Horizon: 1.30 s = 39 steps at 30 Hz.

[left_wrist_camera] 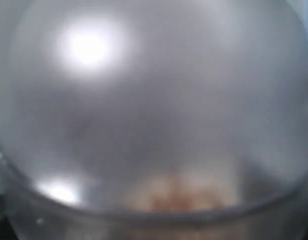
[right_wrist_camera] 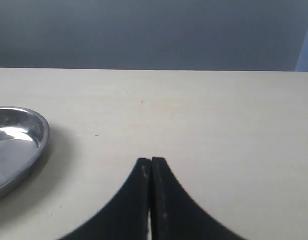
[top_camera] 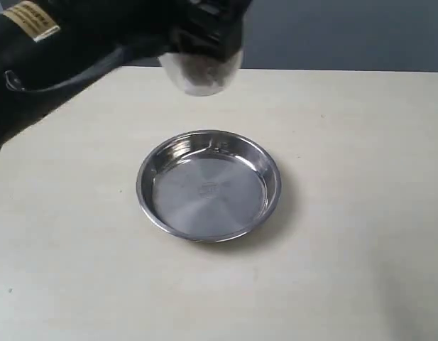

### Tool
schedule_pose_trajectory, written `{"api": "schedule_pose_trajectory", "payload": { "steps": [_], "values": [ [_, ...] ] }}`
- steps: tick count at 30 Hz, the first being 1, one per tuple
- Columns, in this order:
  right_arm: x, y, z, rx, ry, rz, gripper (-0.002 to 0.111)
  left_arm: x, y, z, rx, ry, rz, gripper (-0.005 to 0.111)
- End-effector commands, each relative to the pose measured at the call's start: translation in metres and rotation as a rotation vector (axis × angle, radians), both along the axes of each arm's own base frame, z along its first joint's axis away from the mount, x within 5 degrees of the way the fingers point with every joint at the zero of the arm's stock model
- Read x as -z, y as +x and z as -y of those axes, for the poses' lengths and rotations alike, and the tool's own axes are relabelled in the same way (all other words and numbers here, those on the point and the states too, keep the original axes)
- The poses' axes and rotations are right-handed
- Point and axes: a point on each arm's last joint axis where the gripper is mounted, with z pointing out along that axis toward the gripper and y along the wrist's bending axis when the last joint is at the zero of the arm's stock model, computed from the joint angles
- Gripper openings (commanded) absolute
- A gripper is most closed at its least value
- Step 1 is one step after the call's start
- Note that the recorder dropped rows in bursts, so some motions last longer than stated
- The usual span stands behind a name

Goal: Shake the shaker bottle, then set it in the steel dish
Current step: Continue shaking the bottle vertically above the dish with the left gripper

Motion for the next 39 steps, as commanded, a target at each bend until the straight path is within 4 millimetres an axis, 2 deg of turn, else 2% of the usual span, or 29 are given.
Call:
{"api": "schedule_pose_trajectory", "payload": {
  "steps": [1,3,4,6,7,8,9,10,12,13,14,16,17,18,20,21,22,24,26,27,28,29,30,31,33,34,36,38,39],
  "values": [
    [-0.001,0.000,0.000,-0.003,0.000,0.016,-0.001,0.117,0.008,0.004,-0.038,0.104,-0.449,0.000],
    [-0.001,0.000,0.000,-0.003,0.000,0.016,-0.001,0.111,0.002,0.012,0.028,0.106,-0.331,0.000],
    [-0.001,0.000,0.000,-0.003,0.000,0.016,-0.001,0.089,-0.005,0.018,0.083,0.085,-0.201,0.000],
    [-0.001,0.000,0.000,-0.003,0.000,0.016,-0.001,0.028,-0.017,0.021,0.131,-0.035,0.054,0.000],
    [-0.001,0.000,0.000,-0.003,0.000,0.016,-0.001,0.007,-0.021,0.019,0.127,-0.043,0.121,0.000],
    [-0.001,0.000,0.000,-0.003,0.000,0.016,-0.001,0.002,-0.019,0.016,0.103,-0.040,0.104,0.000],
    [-0.001,0.000,0.000,-0.003,0.000,0.016,-0.001,0.013,-0.011,0.012,0.045,-0.028,0.023,0.000],
    [-0.001,0.000,0.000,-0.003,0.000,0.016,-0.001,0.035,-0.002,0.008,-0.015,0.004,-0.087,0.000],
    [-0.001,0.000,0.000,-0.003,0.000,0.016,-0.001,0.101,0.016,0.001,-0.131,0.065,-0.340,0.000],
    [-0.001,0.000,0.000,-0.003,0.000,0.016,-0.001,0.124,0.019,0.001,-0.156,0.069,-0.419,0.000],
    [-0.001,0.000,0.000,-0.003,0.000,0.016,-0.001,0.132,0.018,0.002,-0.149,0.076,-0.439,0.000],
    [-0.001,0.000,0.000,-0.003,0.000,0.016,-0.001,0.087,0.004,0.019,0.022,0.039,-0.191,0.000],
    [-0.001,0.000,0.000,-0.003,0.000,0.016,-0.001,0.027,-0.009,0.020,0.077,-0.056,0.056,0.000],
    [-0.001,0.000,0.000,-0.003,0.000,0.016,-0.001,0.012,-0.012,0.017,0.077,-0.059,0.095,0.000],
    [-0.001,0.000,0.000,-0.003,0.000,0.016,-0.001,0.047,0.006,0.009,-0.029,-0.014,-0.138,0.000],
    [-0.001,0.000,0.000,-0.003,0.000,0.016,-0.001,0.107,0.020,0.004,-0.129,0.028,-0.370,0.000],
    [-0.001,0.000,0.000,-0.003,0.000,0.016,-0.001,0.120,0.022,0.004,-0.140,0.021,-0.409,0.000],
    [-0.001,0.000,0.000,-0.003,0.000,0.016,-0.001,0.100,0.015,0.014,-0.032,-0.012,-0.303,0.000],
    [-0.001,0.000,0.000,-0.003,0.000,0.016,-0.001,0.031,-0.004,0.024,0.151,-0.058,0.013,0.000],
    [-0.001,0.000,0.000,-0.001,0.000,0.016,-0.001,0.032,0.000,0.020,0.107,-0.015,-0.054,0.000],
    [-0.001,0.000,0.000,-0.001,0.000,0.016,-0.001,0.049,0.006,0.016,0.064,0.026,-0.141,0.000],
    [-0.001,0.000,0.000,-0.001,0.000,0.016,-0.001,0.105,0.019,0.010,-0.040,0.085,-0.349,0.000],
    [-0.001,0.000,0.000,-0.001,0.000,0.016,-0.001,0.128,0.022,0.008,-0.079,0.088,-0.425,0.000],
    [-0.001,0.000,0.000,-0.001,0.000,0.016,-0.001,0.108,0.016,0.017,0.011,0.066,-0.317,0.000],
    [-0.001,0.000,0.000,-0.001,0.000,0.016,-0.001,0.031,-0.003,0.023,0.142,-0.011,0.039,0.000],
    [-0.001,0.000,0.000,-0.001,0.000,0.016,-0.001,0.018,-0.003,0.019,0.123,-0.008,0.042,0.000],
    [-0.001,0.000,0.000,-0.001,0.000,0.016,-0.001,0.052,0.011,0.011,0.031,0.047,-0.155,0.000],
    [-0.001,0.000,0.000,-0.001,0.000,0.016,-0.001,0.116,0.025,0.001,-0.096,0.076,-0.405,0.000],
    [-0.001,0.000,0.000,-0.001,0.000,0.016,-0.001,0.128,0.028,0.000,-0.118,0.058,-0.445,0.000]
  ]
}}
